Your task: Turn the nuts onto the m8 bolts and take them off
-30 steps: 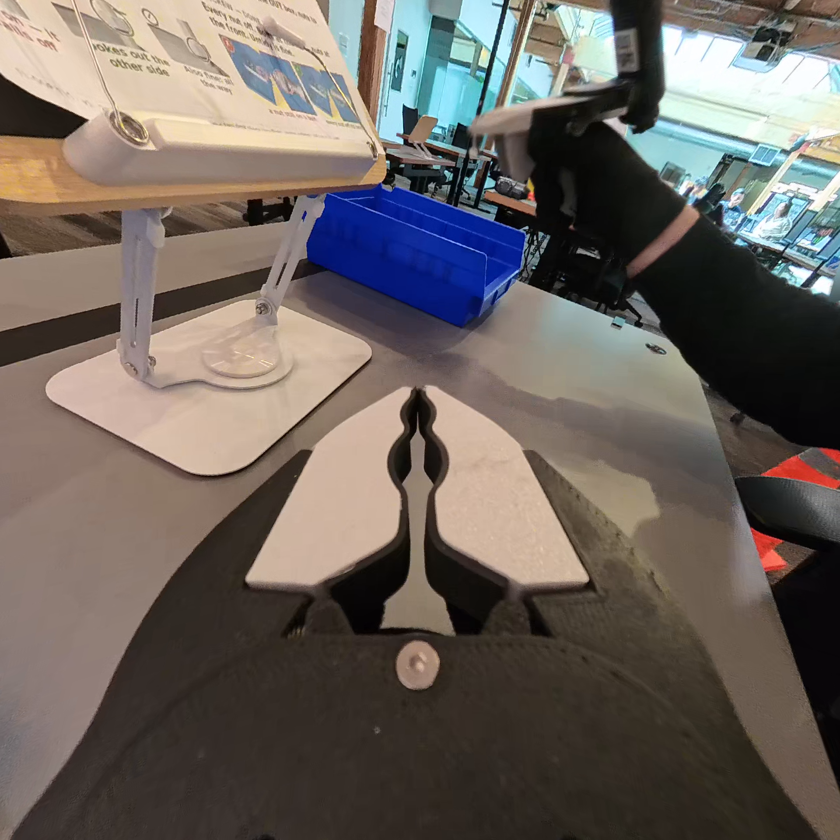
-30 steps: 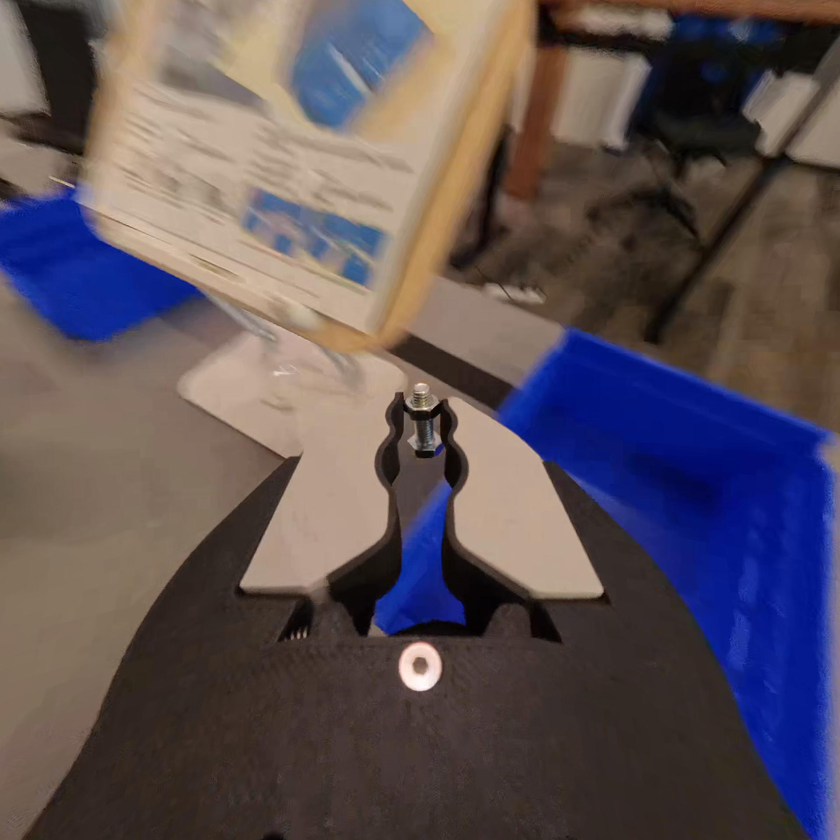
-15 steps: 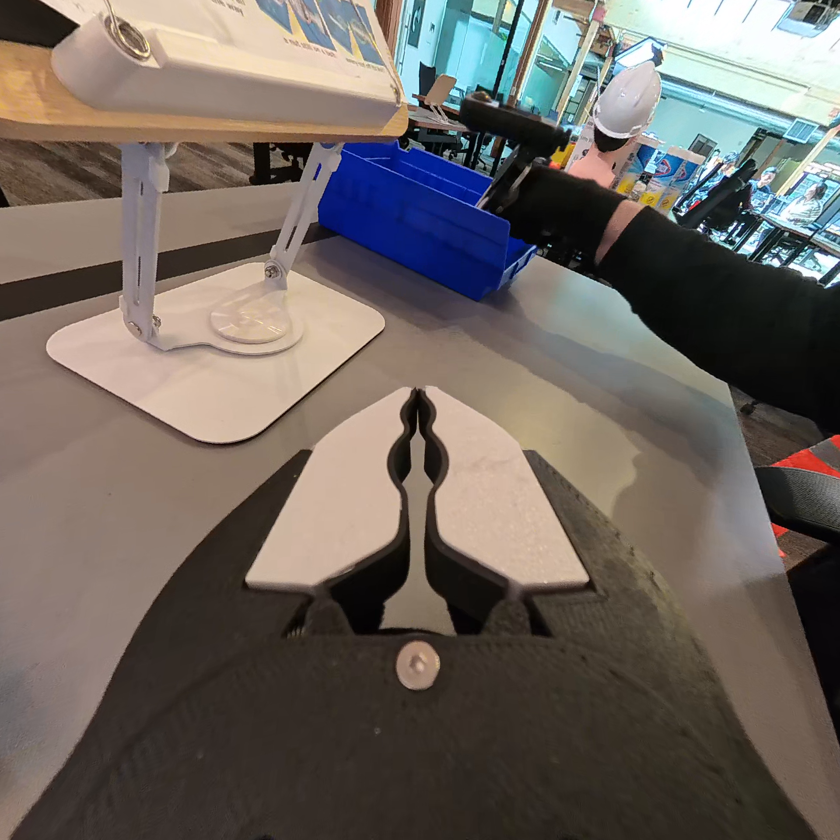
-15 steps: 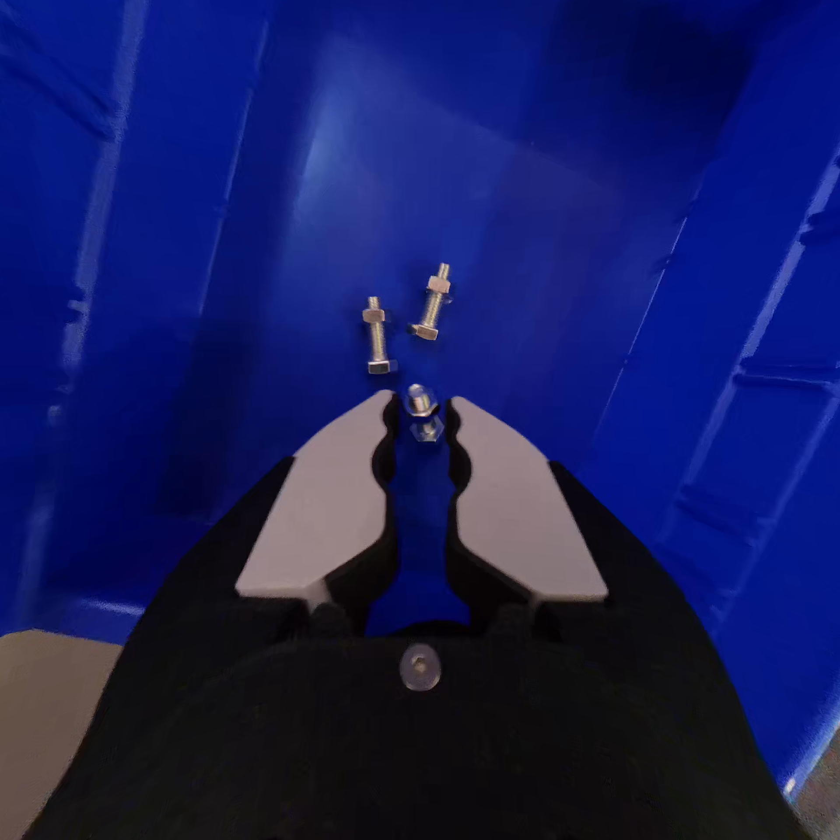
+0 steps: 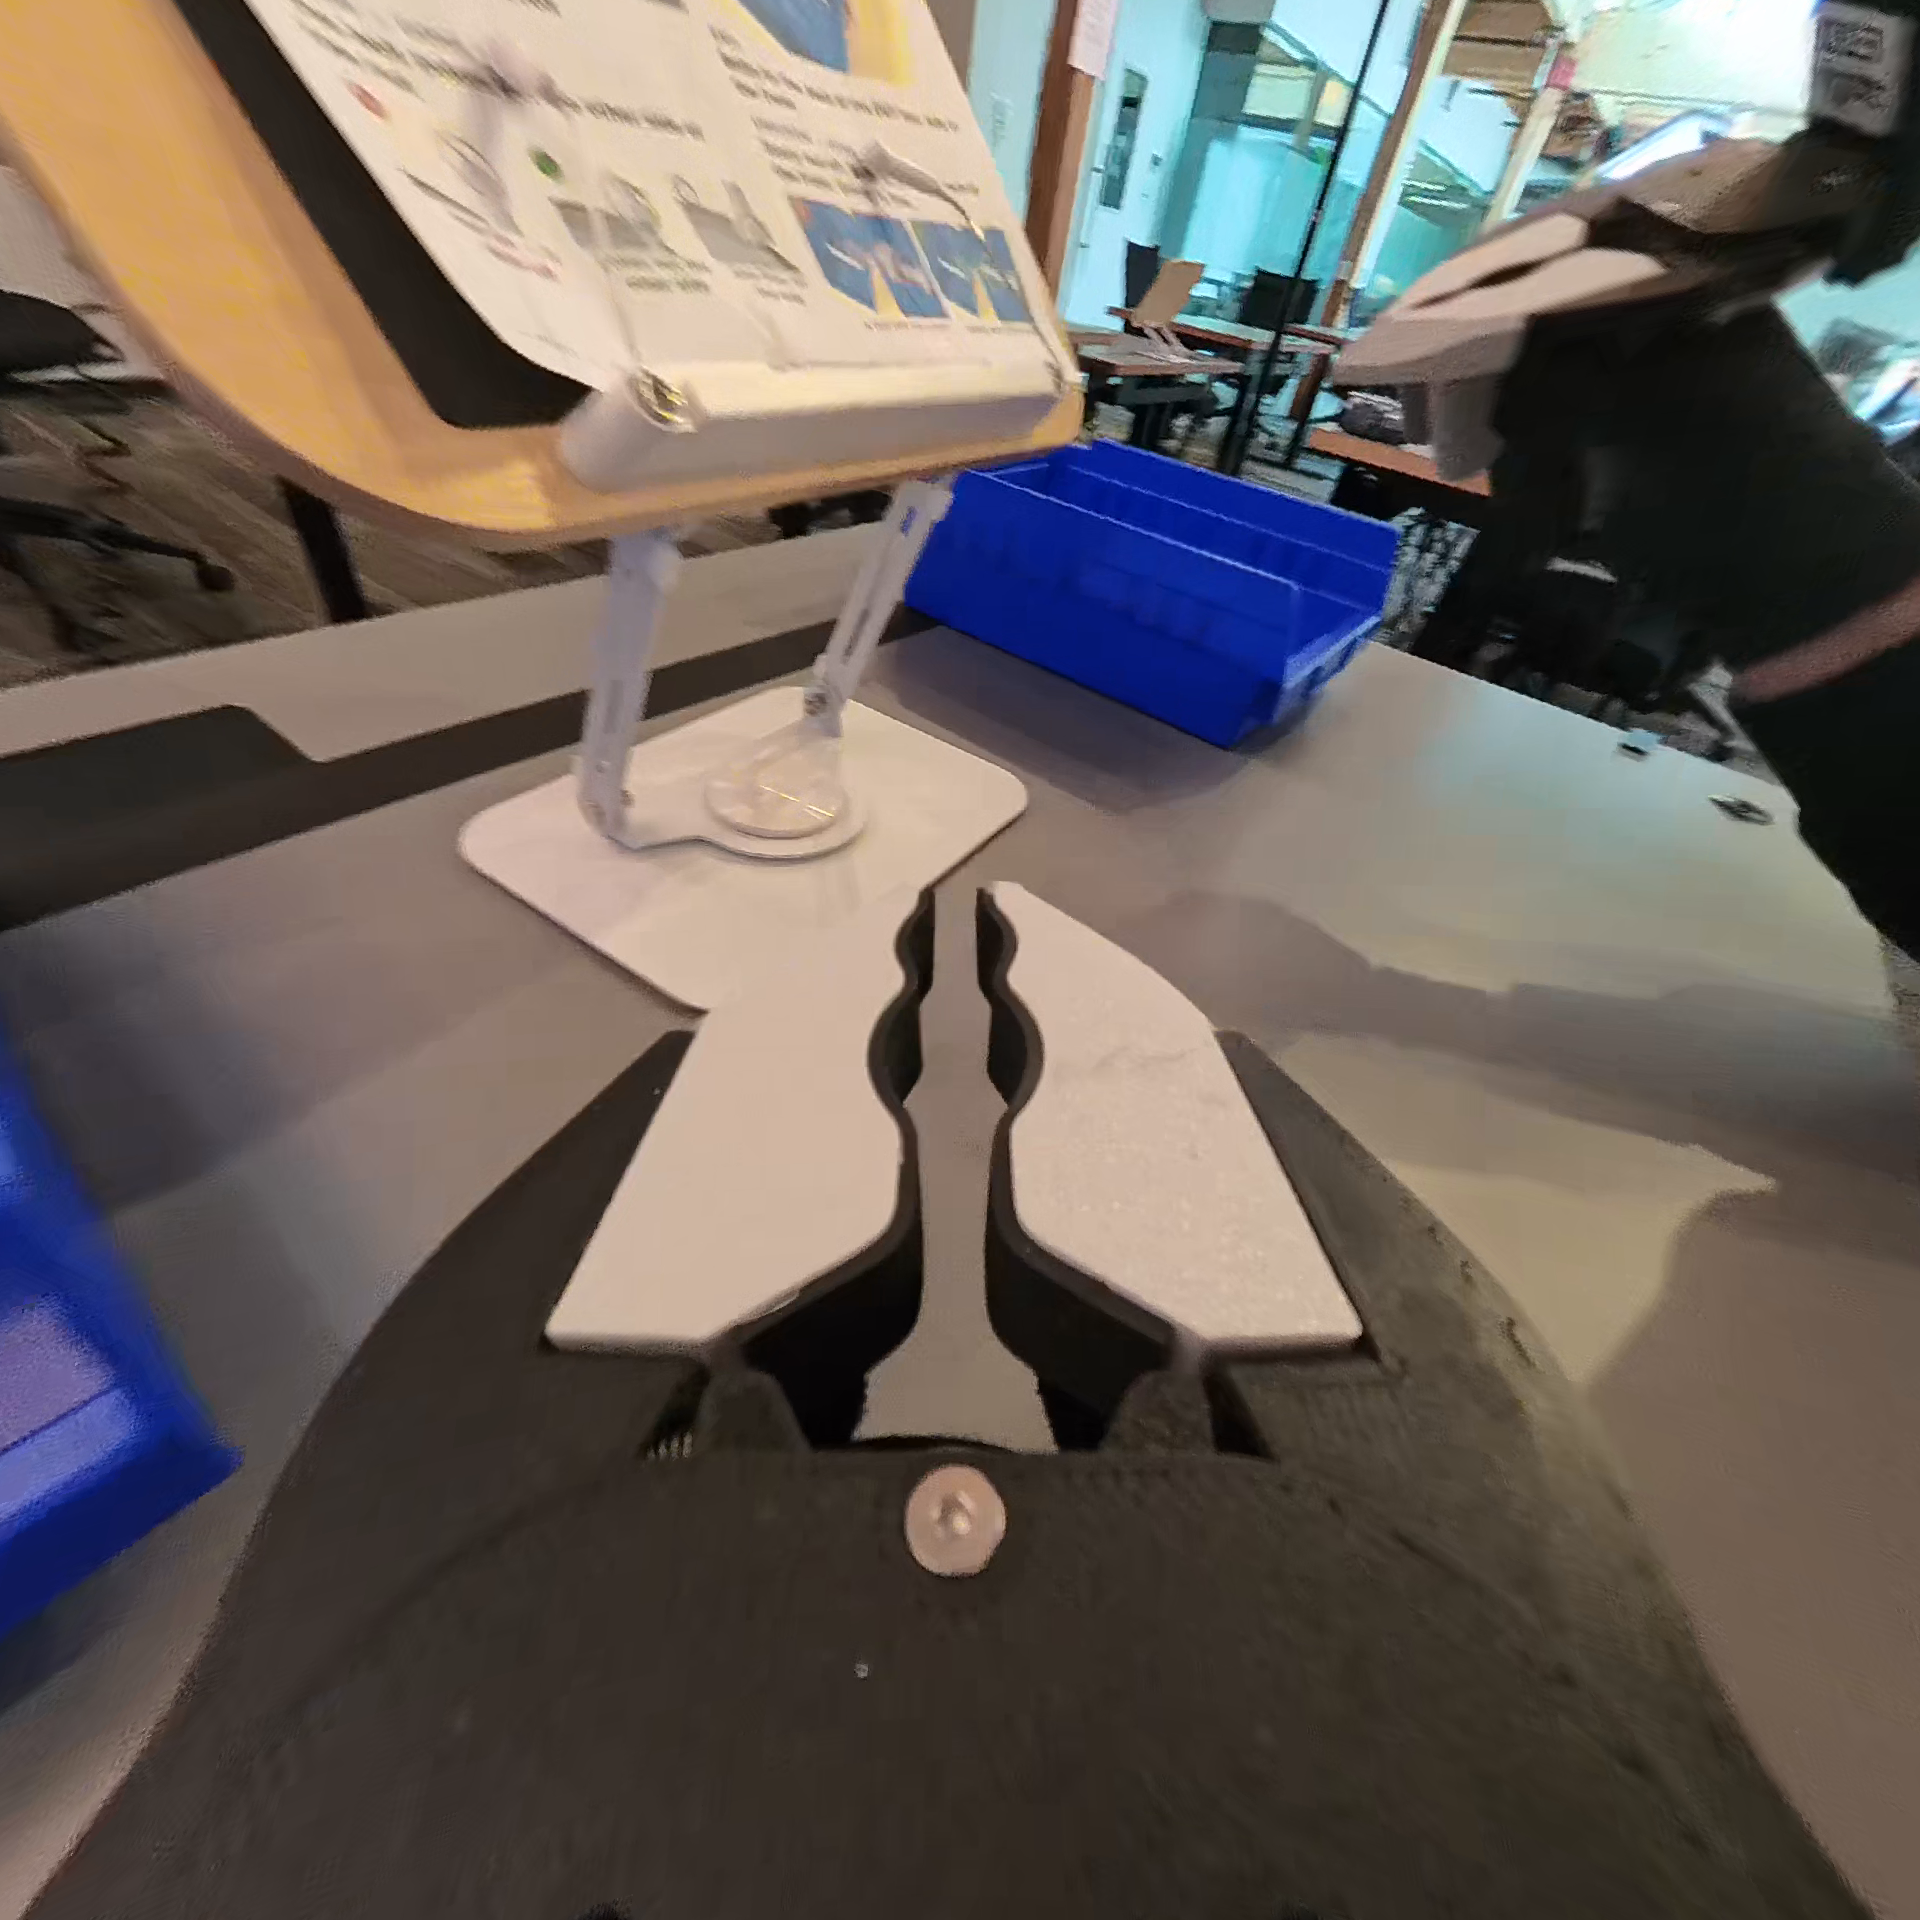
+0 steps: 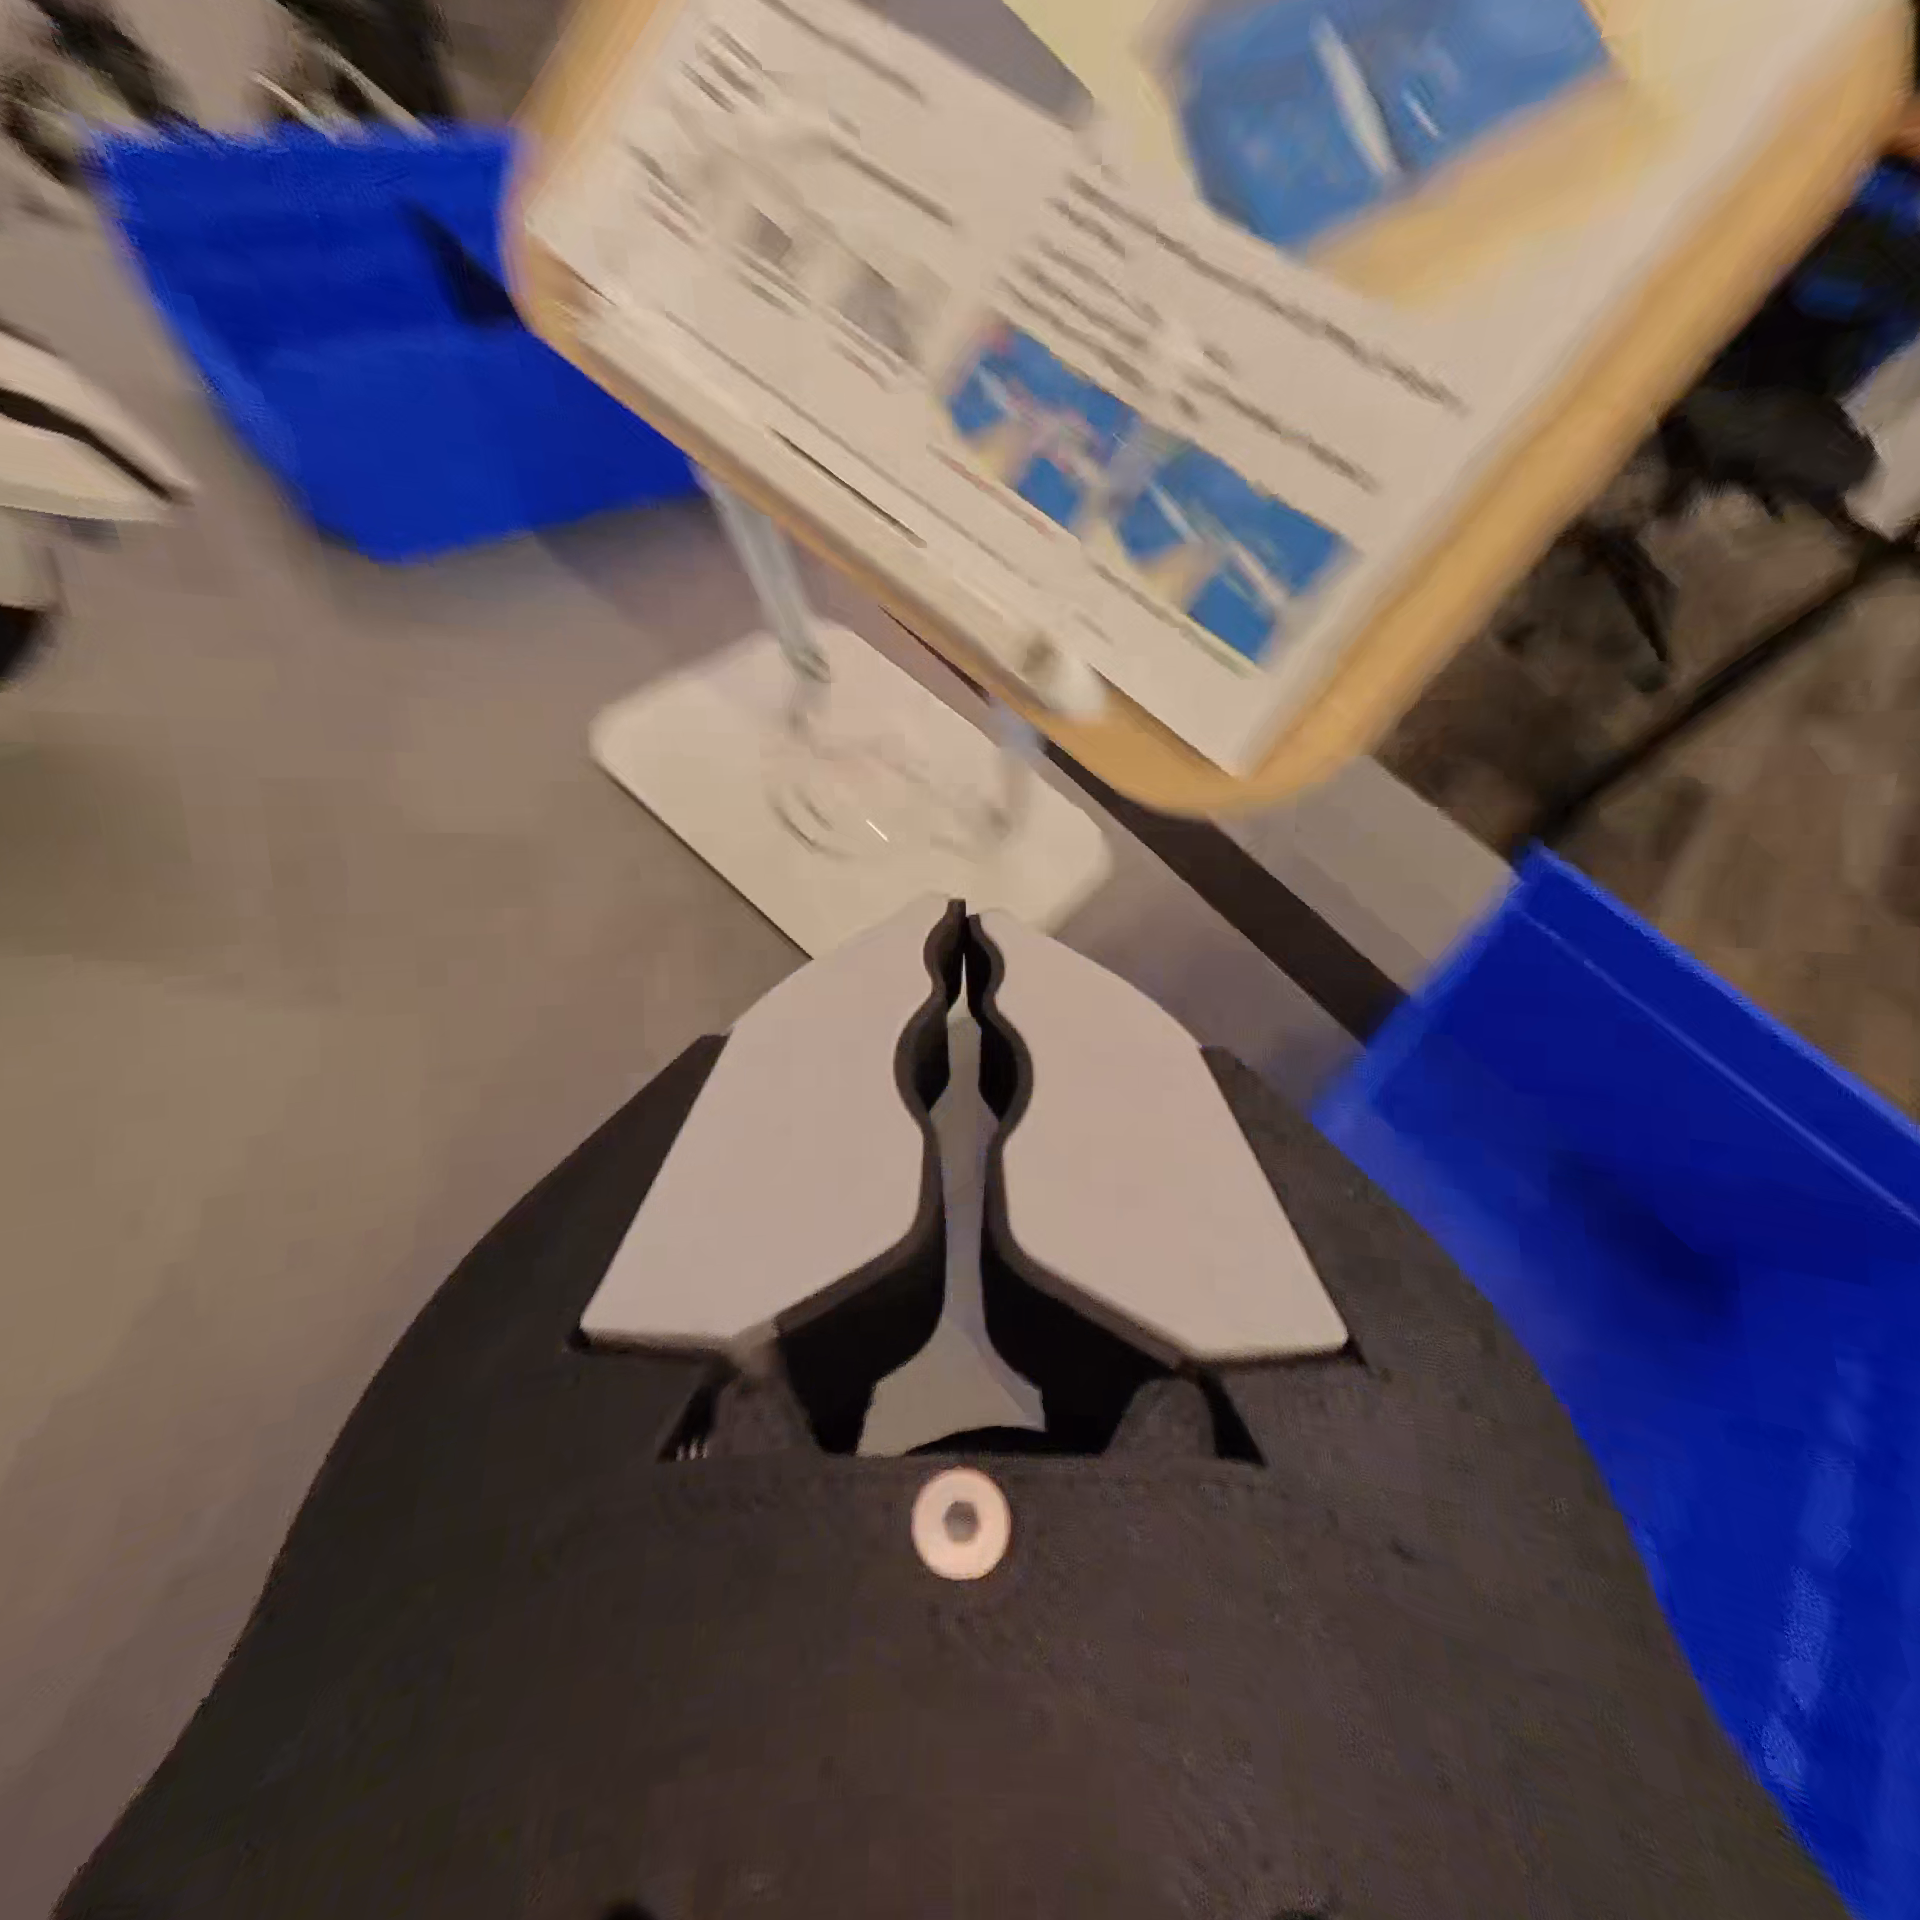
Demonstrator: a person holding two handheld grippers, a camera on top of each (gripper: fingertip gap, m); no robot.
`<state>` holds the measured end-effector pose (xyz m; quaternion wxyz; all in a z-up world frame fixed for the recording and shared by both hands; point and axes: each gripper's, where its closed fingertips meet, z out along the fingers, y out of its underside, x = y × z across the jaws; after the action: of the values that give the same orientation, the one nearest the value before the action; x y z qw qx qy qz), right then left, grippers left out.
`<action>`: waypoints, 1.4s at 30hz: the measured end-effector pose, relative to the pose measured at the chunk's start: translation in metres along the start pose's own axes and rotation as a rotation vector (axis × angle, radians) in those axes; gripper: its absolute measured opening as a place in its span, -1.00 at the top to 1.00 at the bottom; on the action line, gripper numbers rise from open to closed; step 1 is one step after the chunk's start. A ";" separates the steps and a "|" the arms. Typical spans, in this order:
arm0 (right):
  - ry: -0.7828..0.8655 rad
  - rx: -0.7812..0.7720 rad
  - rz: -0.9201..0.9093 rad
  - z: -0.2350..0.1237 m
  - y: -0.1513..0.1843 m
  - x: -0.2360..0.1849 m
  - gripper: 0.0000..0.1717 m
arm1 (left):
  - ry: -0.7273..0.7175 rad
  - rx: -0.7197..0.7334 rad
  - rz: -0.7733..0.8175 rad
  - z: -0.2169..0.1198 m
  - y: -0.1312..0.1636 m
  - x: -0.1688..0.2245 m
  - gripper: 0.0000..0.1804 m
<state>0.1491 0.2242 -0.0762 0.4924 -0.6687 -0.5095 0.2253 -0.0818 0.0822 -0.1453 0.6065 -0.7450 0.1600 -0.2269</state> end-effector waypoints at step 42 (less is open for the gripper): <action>-0.677 0.143 -0.037 0.143 0.033 -0.215 1.00 | -0.506 -1.474 -0.085 -0.099 0.105 -0.303 0.84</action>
<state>-0.0319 0.0914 -0.2078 0.3449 -0.5106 -0.6389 0.4606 -0.3872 0.1331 -0.2758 -0.0363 -0.9903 0.0974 0.0917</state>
